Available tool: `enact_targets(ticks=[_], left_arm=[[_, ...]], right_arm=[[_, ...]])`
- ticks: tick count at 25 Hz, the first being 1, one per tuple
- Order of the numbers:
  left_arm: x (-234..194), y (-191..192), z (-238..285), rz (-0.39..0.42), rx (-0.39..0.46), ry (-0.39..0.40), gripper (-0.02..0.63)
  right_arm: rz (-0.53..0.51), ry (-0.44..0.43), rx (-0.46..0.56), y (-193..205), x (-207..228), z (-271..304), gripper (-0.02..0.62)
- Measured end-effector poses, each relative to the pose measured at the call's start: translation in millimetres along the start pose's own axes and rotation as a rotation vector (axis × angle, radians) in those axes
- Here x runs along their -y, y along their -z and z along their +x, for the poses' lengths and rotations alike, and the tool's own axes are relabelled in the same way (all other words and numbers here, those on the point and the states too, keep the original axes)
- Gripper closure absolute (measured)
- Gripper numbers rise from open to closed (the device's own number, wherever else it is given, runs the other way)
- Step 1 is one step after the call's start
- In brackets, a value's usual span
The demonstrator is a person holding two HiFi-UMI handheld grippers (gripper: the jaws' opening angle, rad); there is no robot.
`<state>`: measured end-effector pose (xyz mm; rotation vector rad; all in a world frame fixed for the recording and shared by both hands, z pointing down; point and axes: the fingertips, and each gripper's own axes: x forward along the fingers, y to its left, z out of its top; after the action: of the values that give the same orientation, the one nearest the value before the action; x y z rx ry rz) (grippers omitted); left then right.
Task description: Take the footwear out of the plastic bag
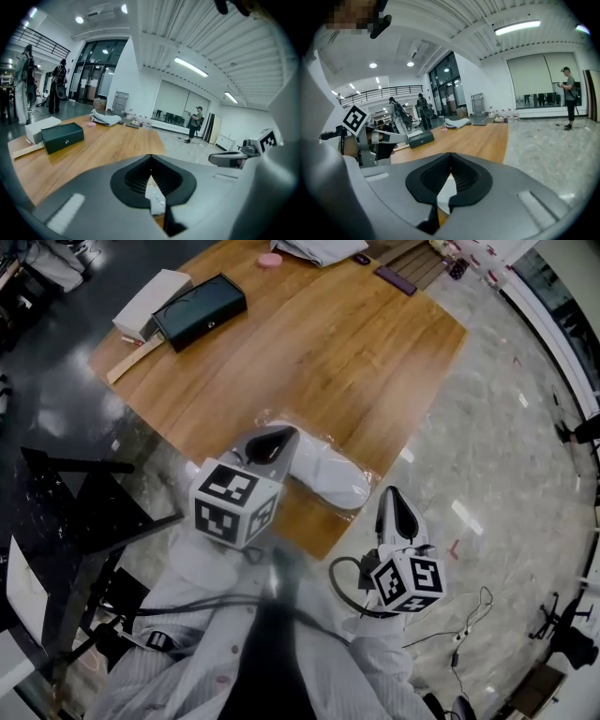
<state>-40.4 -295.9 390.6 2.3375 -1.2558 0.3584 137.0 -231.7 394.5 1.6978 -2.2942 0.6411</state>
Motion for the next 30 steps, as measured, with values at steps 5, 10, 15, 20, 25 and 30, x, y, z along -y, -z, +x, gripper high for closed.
enact_targets(ticks=[5, 10, 15, 20, 25, 30], left_arm=[[-19, 42, 29, -0.059, -0.184, 0.081, 0.604], [-63, 81, 47, -0.226, -0.309, 0.145, 0.596], [-94, 108, 62, -0.313, -0.433, 0.200, 0.472], [-106, 143, 72, -0.368, -0.577, 0.256, 0.423], [-117, 155, 77, -0.367, -0.629, 0.272, 0.408], [-118, 163, 79, -0.353, -0.696, 0.316, 0.434]], right_arm=[[0.207, -0.036, -0.159, 54, 26, 10, 0.580], [0.454, -0.135, -0.272, 99, 57, 24, 0.514], [0.604, -0.211, -0.352, 129, 81, 32, 0.469], [0.658, -0.291, -0.404, 151, 86, 39, 0.453], [0.721, -0.302, -0.436, 175, 87, 38, 0.456], [0.751, -0.335, -0.434, 178, 83, 39, 0.463]])
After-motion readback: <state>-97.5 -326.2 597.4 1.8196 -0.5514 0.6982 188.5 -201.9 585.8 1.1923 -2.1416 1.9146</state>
